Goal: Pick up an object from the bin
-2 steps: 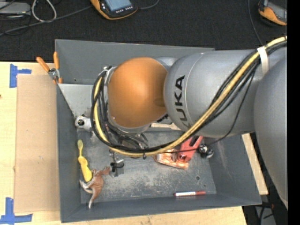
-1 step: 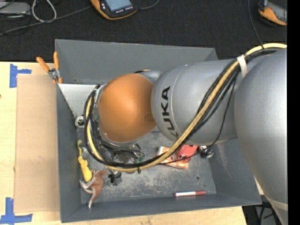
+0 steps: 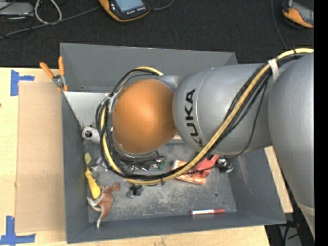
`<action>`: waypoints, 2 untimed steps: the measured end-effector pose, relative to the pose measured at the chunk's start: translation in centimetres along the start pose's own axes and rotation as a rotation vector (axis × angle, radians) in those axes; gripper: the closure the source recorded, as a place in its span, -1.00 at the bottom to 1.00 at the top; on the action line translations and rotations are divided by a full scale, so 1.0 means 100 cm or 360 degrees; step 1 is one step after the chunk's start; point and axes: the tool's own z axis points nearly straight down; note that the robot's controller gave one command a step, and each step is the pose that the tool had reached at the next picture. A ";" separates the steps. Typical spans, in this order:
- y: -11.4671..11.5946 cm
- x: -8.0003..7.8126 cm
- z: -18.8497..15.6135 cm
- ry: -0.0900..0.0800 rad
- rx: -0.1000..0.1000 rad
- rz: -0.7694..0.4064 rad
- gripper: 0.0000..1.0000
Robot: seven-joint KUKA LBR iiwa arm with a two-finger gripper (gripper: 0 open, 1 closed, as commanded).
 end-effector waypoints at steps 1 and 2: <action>-0.018 0.003 0.082 -0.0003 -0.0001 -0.0223 -1.00; -0.012 -0.014 0.082 -0.0015 0.0007 -0.0720 1.00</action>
Offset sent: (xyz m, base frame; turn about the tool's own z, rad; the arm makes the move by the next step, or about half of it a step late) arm 0.0181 0.0038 -0.0819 -0.4582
